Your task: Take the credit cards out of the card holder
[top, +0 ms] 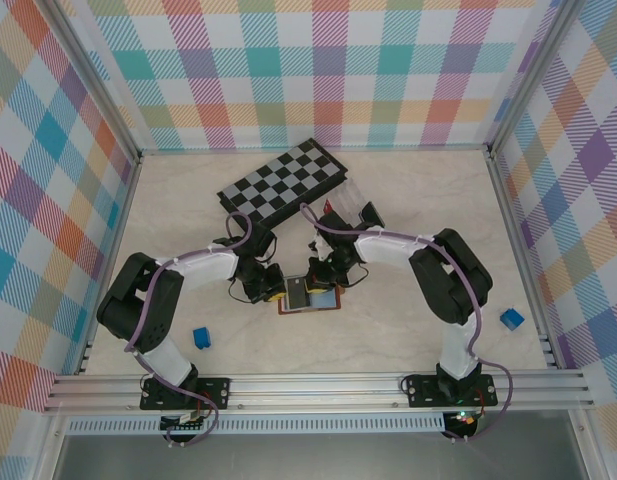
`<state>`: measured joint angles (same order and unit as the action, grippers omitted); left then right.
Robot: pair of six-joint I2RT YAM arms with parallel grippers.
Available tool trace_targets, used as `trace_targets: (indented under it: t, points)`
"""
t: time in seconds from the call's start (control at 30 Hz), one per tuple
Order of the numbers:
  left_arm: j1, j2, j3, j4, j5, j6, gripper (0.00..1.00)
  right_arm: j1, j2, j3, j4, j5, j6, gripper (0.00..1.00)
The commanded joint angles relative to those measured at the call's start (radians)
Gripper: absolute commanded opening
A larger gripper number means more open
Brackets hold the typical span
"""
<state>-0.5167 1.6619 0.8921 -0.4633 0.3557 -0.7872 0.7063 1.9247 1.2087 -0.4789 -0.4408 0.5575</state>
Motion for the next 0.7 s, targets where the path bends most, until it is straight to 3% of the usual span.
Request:
trace_targets:
  t: [0.0, 0.33, 0.67]
  points:
    - [-0.011, 0.018, 0.025, -0.059, -0.027, 0.026, 0.09, -0.007, -0.038, -0.009, -0.029, 0.033, -0.007, 0.01]
    - [-0.011, -0.061, 0.058, -0.031, 0.013, 0.027, 0.1, -0.007, -0.012, 0.004, -0.049, 0.032, -0.01, 0.02]
    - [-0.038, 0.019, 0.085, -0.004, 0.053, 0.028, 0.07, -0.007, -0.001, 0.006, -0.044, 0.029, -0.002, 0.04]
